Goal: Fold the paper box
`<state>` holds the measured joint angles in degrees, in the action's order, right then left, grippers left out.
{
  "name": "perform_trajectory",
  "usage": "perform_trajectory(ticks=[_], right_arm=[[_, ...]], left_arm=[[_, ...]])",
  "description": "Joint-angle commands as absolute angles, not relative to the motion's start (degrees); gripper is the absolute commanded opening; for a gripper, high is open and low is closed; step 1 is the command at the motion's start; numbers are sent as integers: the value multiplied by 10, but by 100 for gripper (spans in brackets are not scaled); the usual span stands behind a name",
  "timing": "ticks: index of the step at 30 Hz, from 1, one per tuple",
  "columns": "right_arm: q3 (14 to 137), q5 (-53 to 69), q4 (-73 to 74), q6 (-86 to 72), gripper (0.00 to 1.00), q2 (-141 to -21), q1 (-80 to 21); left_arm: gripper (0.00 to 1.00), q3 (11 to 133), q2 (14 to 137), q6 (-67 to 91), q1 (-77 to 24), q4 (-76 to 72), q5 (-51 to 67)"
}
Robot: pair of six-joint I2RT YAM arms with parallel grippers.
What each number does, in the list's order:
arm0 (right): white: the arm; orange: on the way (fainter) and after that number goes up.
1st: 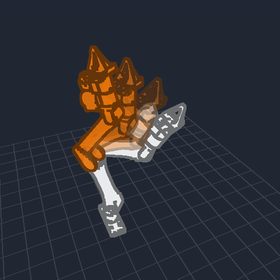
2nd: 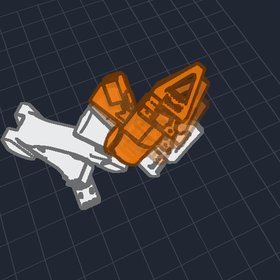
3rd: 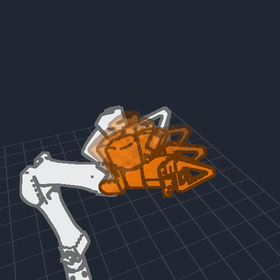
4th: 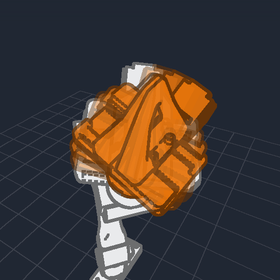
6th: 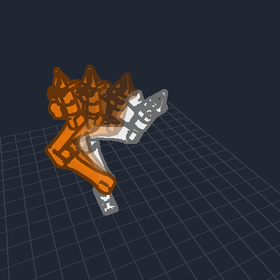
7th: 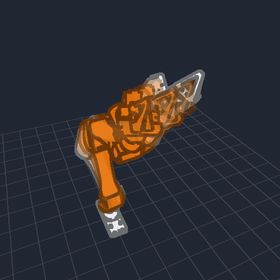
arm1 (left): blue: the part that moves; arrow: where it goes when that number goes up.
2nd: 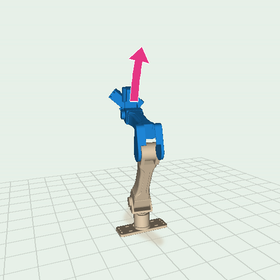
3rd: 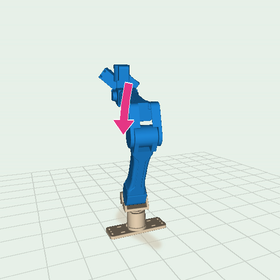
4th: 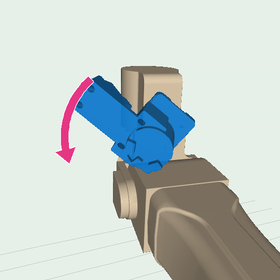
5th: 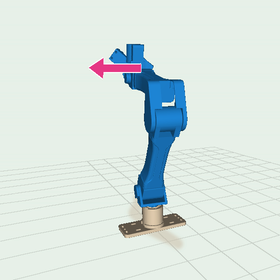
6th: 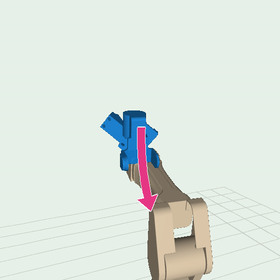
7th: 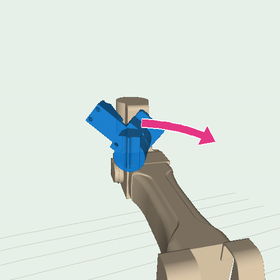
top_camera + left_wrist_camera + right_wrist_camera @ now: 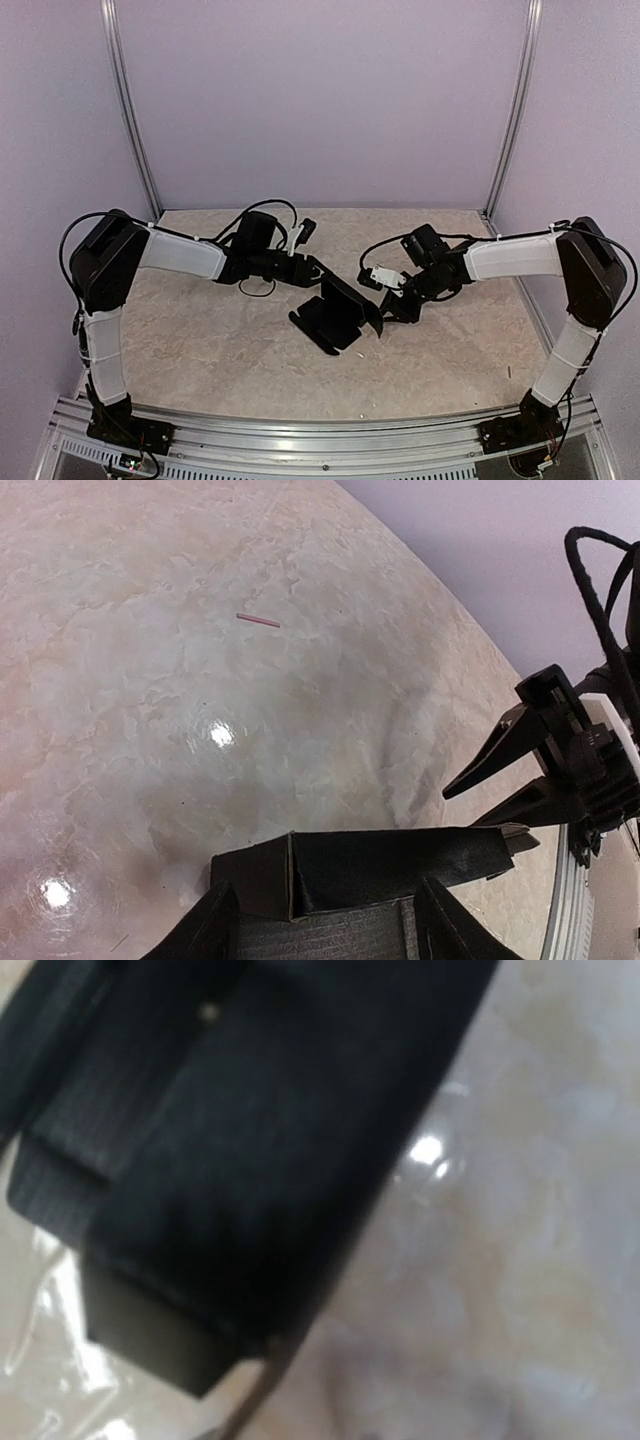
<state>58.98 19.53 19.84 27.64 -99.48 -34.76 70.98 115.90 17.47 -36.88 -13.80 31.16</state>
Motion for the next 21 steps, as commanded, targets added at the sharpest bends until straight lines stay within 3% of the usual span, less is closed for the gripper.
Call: perform_trajectory(ticks=[1, 5, 11, 16, 21], right_arm=[[604, 226, 191, 289, 33, -1007, -354], [600, 207, 216, 303, 34, -999, -354], [581, 206, 255, 312, 38, -932, -344], [567, 214, 264, 289, 39, -875, -341], [552, 211, 273, 285, 40, -842, -335]], left_arm=[[58, 683, 1163, 190, -369, -158, 329], [58, 660, 1139, 175, -369, -148, 303], [61, 614, 1050, -3, -378, -79, 167], [50, 600, 1076, -46, -397, -104, 112], [49, 600, 1120, -60, -425, -192, 62]])
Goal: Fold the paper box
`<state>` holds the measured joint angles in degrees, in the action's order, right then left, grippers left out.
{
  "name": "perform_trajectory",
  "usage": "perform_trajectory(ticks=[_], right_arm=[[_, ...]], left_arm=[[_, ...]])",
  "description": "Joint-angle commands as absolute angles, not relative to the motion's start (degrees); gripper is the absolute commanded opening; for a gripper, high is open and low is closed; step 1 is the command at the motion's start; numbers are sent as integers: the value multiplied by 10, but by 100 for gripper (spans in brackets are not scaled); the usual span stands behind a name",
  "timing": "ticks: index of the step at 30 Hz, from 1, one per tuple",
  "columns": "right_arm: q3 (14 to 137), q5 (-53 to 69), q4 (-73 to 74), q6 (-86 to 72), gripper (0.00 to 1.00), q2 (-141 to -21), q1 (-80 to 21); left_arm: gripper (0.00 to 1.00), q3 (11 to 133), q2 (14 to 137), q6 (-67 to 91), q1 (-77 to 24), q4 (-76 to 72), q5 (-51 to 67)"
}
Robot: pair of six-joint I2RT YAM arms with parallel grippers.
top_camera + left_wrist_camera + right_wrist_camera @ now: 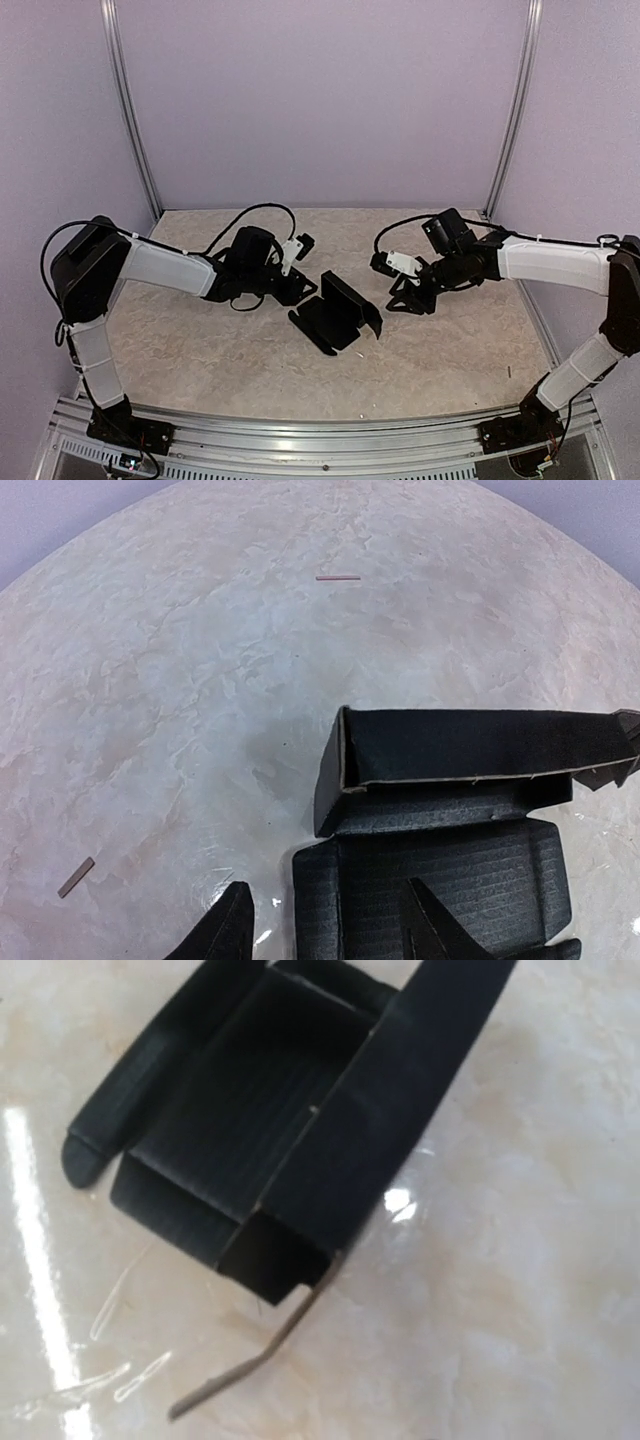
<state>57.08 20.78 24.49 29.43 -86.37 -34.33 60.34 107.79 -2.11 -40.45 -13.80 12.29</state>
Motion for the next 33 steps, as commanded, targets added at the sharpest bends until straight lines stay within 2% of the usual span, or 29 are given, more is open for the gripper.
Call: perform_trajectory(ticks=[1, 5, 10, 28, 33], right_arm=[[548, 212, 275, 285, 40, -836, -333], [534, 212, 276, 283, 40, -815, -325], [516, 212, 265, 280, 40, -801, -314], [501, 219, 246, 270, 40, -823, -294], [494, 220, 234, 267, 40, -826, -293]], left_arm=[[49, 606, 1134, -60, -425, -200, 56], [45, 616, 1167, -66, -425, -245, 70], [35, 632, 1195, -68, -427, -260, 69], [23, 665, 1238, -68, -427, -322, 100], [16, 654, 1237, -68, -434, -347, 87]])
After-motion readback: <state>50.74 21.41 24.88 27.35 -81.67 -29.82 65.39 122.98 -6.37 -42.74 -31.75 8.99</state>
